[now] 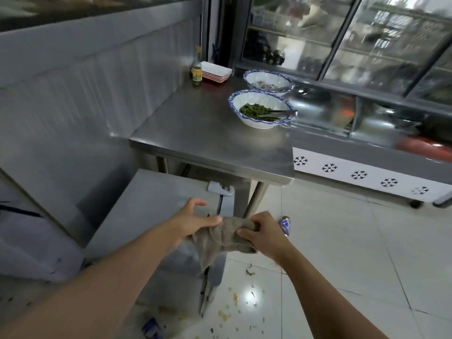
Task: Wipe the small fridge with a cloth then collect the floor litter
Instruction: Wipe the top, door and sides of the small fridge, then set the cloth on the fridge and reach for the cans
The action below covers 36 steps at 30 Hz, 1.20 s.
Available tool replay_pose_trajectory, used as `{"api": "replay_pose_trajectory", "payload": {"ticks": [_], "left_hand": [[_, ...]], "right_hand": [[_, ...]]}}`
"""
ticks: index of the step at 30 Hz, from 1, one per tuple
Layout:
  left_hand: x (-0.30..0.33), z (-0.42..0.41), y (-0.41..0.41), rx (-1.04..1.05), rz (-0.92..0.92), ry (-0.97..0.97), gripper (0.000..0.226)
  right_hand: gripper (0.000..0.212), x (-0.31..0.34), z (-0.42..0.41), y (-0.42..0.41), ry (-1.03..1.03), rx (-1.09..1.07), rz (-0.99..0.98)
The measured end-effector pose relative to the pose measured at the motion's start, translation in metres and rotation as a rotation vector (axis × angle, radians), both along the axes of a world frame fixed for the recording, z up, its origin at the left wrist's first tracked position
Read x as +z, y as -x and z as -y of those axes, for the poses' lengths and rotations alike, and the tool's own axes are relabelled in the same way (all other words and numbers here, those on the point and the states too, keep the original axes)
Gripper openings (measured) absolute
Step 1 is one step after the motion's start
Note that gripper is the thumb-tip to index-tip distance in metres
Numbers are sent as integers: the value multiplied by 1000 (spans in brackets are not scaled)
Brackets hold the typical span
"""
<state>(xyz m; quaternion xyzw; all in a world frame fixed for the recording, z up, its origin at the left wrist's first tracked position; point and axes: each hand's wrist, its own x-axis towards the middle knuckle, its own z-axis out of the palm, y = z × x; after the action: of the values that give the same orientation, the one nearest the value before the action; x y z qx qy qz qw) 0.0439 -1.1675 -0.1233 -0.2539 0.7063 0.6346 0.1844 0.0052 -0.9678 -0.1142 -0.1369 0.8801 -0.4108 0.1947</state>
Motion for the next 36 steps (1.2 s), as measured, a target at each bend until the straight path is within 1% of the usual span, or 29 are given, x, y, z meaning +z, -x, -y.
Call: {"api": "replay_pose_trajectory", "payload": {"ticks": [1, 2, 4, 5, 7, 9, 11, 14, 17, 18, 19, 20, 21, 22, 23, 24, 26, 27, 28, 29, 31, 33, 36], "left_hand": [[-2, 3, 2, -69, -38, 99, 54], [-7, 5, 6, -96, -81, 210, 47], [-13, 12, 16, -49, -151, 384, 31], [-15, 15, 21, -12, -164, 419, 25], [-18, 19, 30, 38, -158, 441, 23], [-20, 23, 36, 90, -129, 444, 30], [-21, 26, 40, 150, -112, 463, 33], [-22, 30, 46, 216, -103, 520, 33], [-25, 28, 50, 281, -77, 547, 28], [-28, 26, 50, 297, -72, 546, 28], [-31, 23, 50, 303, -65, 545, 28], [-36, 19, 50, 304, -54, 545, 29], [-41, 15, 49, 306, -40, 546, 29], [-47, 10, 48, 314, -26, 546, 28], [-52, 6, 47, 330, -11, 547, 26], [-57, 2, 45, 349, 7, 547, 24], [-65, -5, 40, 369, 41, 543, 25], [-68, -8, 37, 369, 57, 533, 29], [-70, -9, 34, 369, 71, 523, 32], [-72, -11, 31, 373, 83, 517, 34], [-73, -12, 24, 384, 96, 516, 35], [-73, -11, 16, 380, 98, 520, 36], [-72, -13, 2, 375, 105, 513, 33]], "right_hand": [[18, -3, 3, 8, 33, -35, 38], [18, -5, 6, 16, 63, -82, 86], [20, -14, 10, 32, 110, -176, 155], [19, -18, 13, 39, 127, -200, 167], [21, -27, 20, 54, 177, -224, 185], [20, -37, 29, 69, 239, -237, 209], [15, -47, 40, 86, 302, -241, 258], [10, -59, 58, 112, 402, -233, 372], [8, -72, 72, 134, 535, -241, 555], [10, -79, 75, 141, 545, -237, 591], [17, -86, 79, 146, 508, -226, 594], [28, -94, 82, 150, 418, -205, 560], [41, -104, 83, 152, 279, -167, 489], [54, -112, 82, 152, 106, -111, 384], [62, -117, 80, 151, -65, -50, 248], [65, -121, 78, 148, -191, 18, 94], [67, -127, 72, 141, -327, 190, -186], [68, -131, 70, 138, -393, 292, -286], [68, -134, 69, 136, -460, 395, -339], [67, -136, 68, 134, -515, 479, -337], [66, -136, 69, 133, -577, 561, -266], [65, -133, 68, 131, -566, 547, -256], [62, -126, 65, 119, -491, 466, -337]]}}
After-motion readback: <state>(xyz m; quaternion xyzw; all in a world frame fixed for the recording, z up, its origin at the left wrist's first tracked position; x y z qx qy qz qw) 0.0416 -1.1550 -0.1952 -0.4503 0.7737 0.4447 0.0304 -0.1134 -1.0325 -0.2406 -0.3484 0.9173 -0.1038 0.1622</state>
